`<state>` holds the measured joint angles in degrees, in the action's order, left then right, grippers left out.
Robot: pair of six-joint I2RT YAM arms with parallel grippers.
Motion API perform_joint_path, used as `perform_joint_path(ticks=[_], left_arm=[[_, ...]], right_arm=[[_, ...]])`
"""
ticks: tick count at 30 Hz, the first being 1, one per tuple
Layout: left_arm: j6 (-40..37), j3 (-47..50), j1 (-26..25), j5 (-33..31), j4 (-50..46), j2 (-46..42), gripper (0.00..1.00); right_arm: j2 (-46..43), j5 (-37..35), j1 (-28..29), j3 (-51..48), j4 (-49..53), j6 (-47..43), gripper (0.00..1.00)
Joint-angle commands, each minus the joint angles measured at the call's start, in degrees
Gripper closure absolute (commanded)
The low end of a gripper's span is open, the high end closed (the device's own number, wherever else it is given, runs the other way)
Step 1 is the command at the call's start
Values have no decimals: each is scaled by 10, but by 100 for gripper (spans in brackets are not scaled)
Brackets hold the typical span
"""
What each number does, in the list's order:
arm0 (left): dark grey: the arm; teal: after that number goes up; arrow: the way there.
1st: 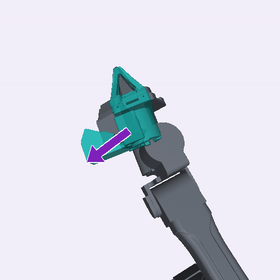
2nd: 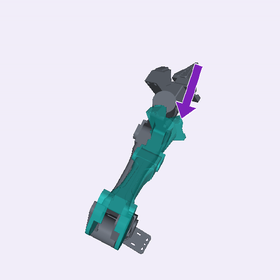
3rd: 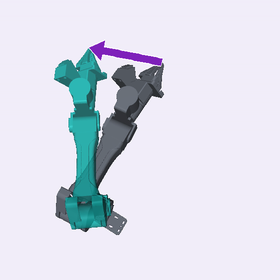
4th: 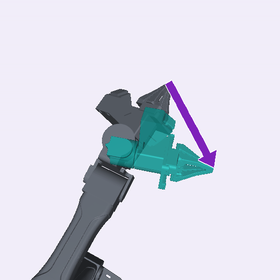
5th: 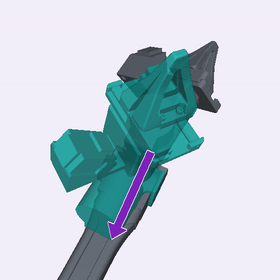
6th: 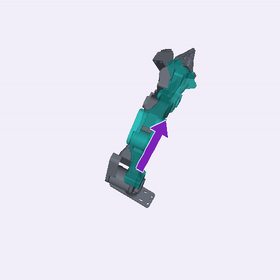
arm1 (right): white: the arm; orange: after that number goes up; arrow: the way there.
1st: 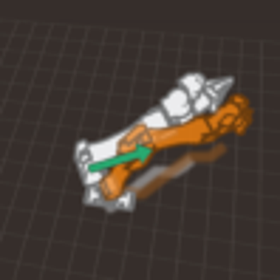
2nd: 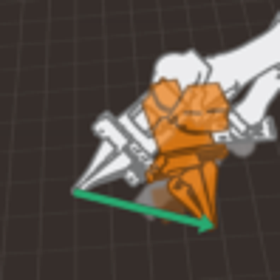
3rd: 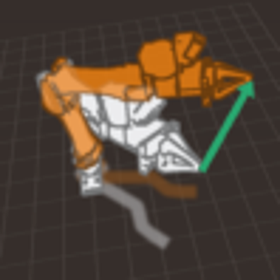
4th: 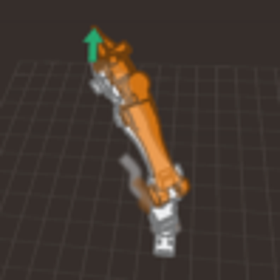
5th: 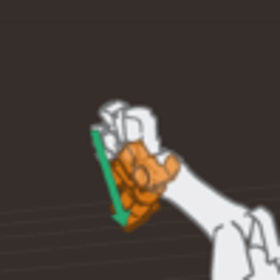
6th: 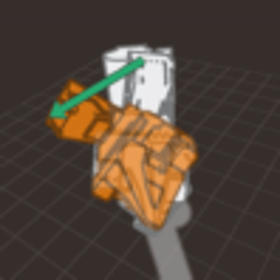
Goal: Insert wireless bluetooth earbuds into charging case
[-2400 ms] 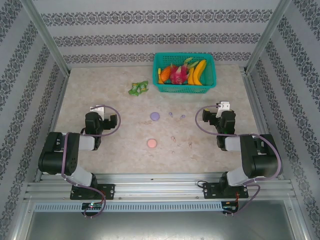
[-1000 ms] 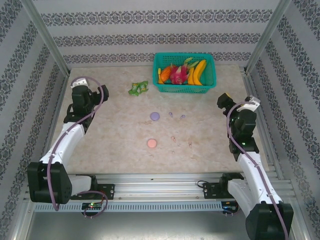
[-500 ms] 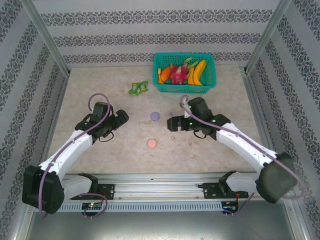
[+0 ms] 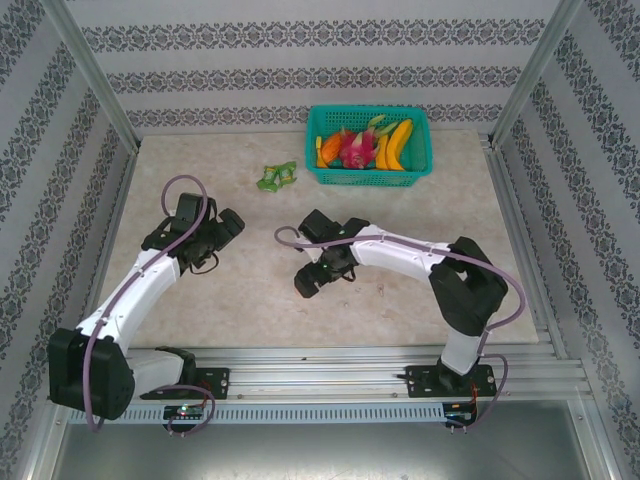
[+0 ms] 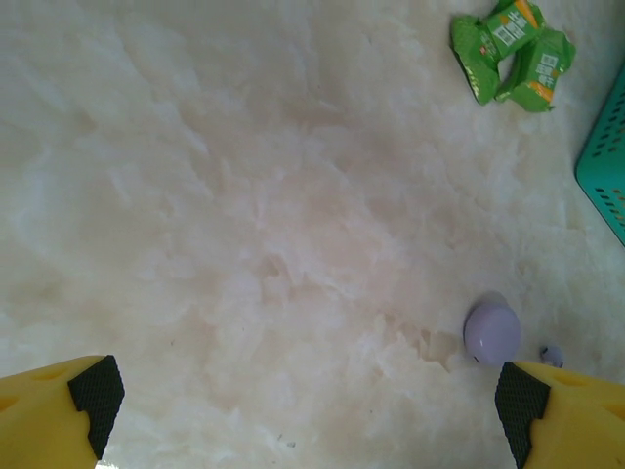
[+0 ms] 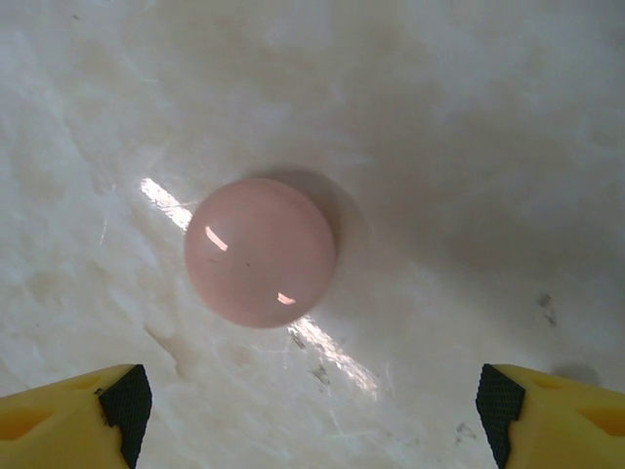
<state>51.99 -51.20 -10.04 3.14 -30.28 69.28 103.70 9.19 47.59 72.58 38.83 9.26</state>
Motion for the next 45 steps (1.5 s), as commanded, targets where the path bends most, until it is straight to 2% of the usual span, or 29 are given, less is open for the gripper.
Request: perform_joint_path(ticks=[1,10,17,29,35,45], left_arm=[[-20,-17,22,23,-25,13,0],[-23,-6,69,61,-10,24,0],[-27,4,95,79,-8,17,0],[-25,14,105,96,7,15,0],[-27,19,107,100,10,14,0],[-24,24,112,107,19,14,0]], right_arm=[[29,-11,10,34,42,-42,14],[96,-16,38,93,68,-64,19],[137,-56,52,129,95,-77,22],[171,-79,63,161,113,-80,27],[187,-82,65,187,130,-78,33],[193,-100,77,195,138,1,44]])
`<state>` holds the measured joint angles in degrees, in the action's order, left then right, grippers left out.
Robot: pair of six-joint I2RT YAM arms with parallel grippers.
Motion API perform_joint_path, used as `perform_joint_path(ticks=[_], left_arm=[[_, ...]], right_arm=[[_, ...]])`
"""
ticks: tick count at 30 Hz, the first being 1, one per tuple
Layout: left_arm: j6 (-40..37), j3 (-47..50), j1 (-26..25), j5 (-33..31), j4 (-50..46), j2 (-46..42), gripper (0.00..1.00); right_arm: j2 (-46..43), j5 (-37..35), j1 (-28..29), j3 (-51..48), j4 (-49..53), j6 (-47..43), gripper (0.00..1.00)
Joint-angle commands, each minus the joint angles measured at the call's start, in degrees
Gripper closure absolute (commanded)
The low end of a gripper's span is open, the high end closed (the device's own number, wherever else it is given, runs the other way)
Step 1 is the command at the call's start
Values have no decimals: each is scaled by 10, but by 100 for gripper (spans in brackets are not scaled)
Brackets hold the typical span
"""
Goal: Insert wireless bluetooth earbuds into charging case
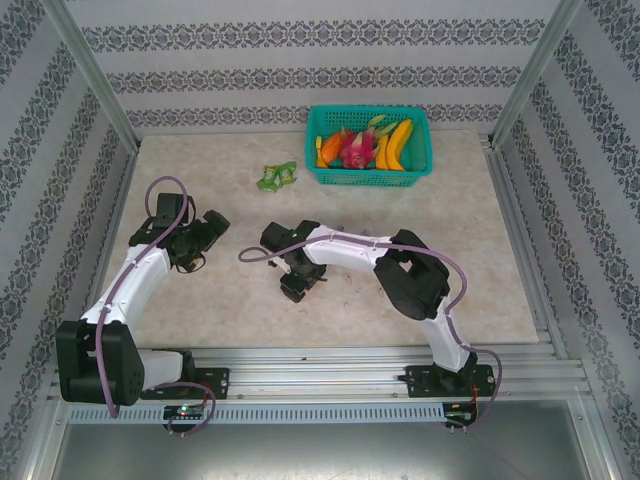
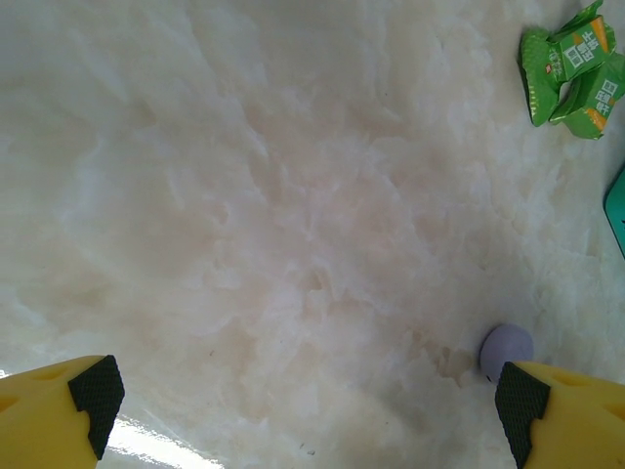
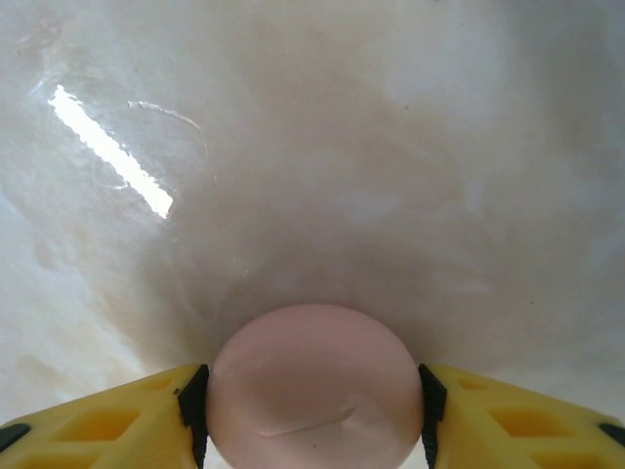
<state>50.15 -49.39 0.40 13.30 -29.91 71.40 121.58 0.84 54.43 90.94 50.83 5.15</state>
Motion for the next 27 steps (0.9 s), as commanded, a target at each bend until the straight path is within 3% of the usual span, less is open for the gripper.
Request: perform_joint_path(ticks=[1,9,15,20,27], left_arm=[[-6,6,8,6,15,-7,0],[-1,5,9,12,20,-4,0],[6,6,9,18,26,-1,0],[12,4,9,25,31,5,0],[9,1,10,32,28,7,0]], right_arm=[[15,-21,9,12,19,52,45],[5,-52,4,-2,0,173,50],[-41,-3,-25,-68,-101,336,50],[-62,7,-32,-90,-142,429,32],[-81,-63,-31,-50,-85,386,24]])
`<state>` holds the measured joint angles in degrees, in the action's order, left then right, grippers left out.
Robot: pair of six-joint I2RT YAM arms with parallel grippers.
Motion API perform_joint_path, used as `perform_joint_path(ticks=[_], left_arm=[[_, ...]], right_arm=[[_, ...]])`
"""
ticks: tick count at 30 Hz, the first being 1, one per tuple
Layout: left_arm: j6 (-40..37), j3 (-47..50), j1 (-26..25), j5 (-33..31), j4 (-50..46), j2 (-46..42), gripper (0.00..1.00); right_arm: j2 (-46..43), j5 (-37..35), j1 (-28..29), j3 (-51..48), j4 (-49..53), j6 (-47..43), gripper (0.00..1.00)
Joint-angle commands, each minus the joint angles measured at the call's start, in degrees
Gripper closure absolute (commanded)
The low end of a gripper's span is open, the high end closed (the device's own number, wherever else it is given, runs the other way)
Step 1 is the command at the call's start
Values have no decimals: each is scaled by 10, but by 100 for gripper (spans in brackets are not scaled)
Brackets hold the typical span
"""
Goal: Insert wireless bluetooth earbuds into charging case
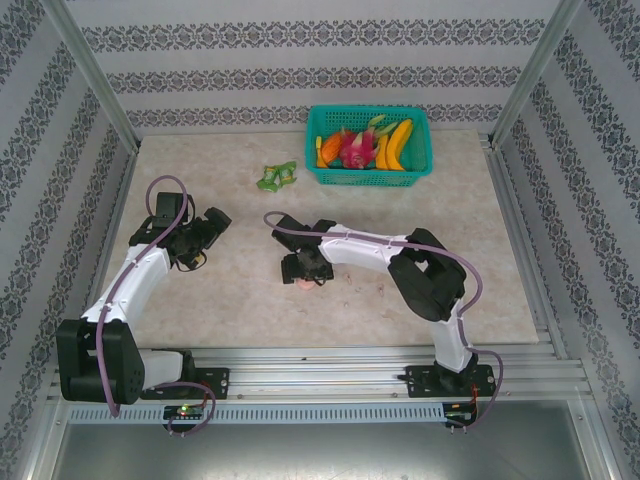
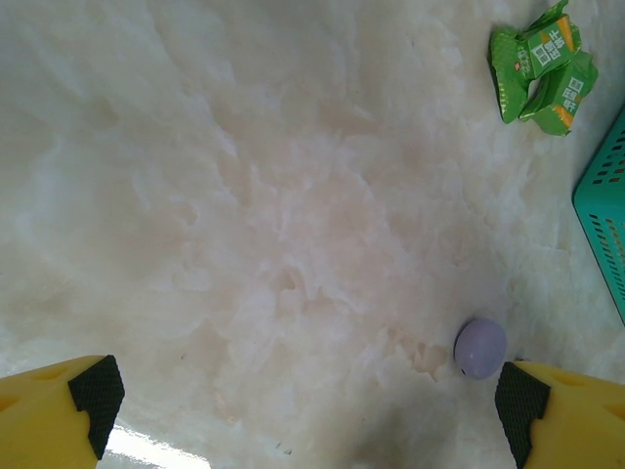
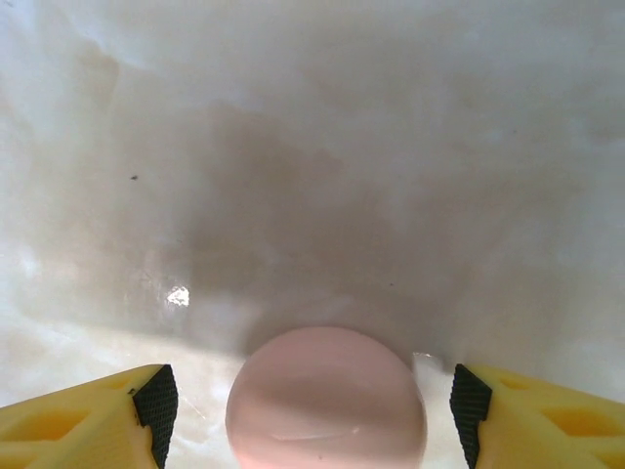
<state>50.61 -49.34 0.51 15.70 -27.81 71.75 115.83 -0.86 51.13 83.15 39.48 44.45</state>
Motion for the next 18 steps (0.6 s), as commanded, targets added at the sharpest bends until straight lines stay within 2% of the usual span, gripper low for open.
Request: perform_joint_path(ticks=[1,7,18], left_arm=[[2,2,9,9,7,3,0],[10,19,9,17,16,0,0],[4,31,9,33,19,-2,0]], right_arm=[[-23,-58,2,36,41,-20,23],[-18,-95,3,58,83,-54,23],[38,-54,32,105,118,-147,22]])
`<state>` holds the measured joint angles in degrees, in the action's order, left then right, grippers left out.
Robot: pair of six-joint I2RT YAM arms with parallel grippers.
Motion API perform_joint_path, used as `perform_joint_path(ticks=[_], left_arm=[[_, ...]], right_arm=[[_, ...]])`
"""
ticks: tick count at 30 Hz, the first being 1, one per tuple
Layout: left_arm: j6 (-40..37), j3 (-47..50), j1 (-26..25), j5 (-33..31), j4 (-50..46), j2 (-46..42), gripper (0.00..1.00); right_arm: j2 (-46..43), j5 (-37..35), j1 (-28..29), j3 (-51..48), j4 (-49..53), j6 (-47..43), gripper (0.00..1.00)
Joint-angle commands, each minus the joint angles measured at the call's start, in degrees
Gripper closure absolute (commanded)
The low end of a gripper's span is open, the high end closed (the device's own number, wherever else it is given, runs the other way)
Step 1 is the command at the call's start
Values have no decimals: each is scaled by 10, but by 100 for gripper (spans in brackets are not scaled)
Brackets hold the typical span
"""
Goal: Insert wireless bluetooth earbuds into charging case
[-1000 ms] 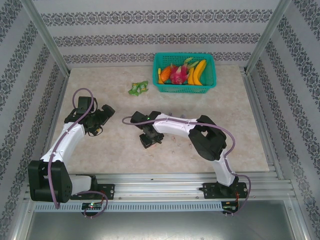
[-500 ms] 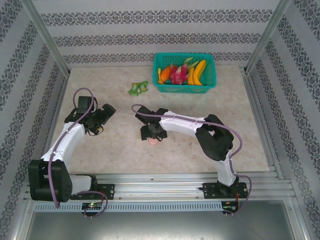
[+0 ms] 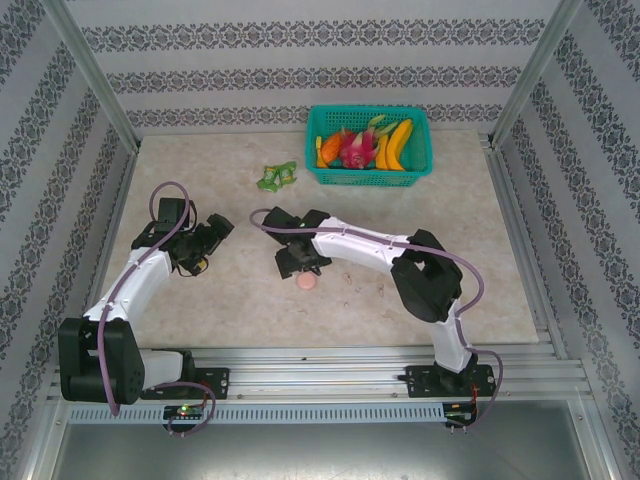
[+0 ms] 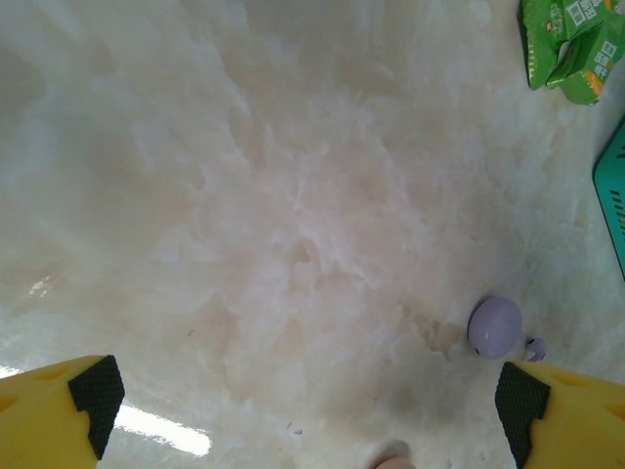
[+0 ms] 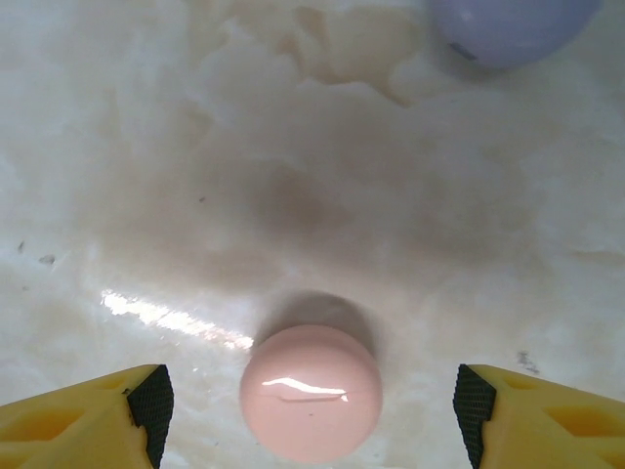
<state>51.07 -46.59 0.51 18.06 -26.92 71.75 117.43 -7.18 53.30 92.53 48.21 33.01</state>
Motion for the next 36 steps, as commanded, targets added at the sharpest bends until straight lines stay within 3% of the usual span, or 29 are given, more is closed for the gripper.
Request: perform_joint_path(ticks=[1,17,36], left_arm=[[1,3,9,8,10,-2,0],[-6,2,9,10,6,1,0],[-7,-2,9,8,5,5,0]], right_arm=[[25,12,12,10,30,-34,22],[58,10,14,-11,18,-31,24],[51,30,3,-46,-12,-17,33]])
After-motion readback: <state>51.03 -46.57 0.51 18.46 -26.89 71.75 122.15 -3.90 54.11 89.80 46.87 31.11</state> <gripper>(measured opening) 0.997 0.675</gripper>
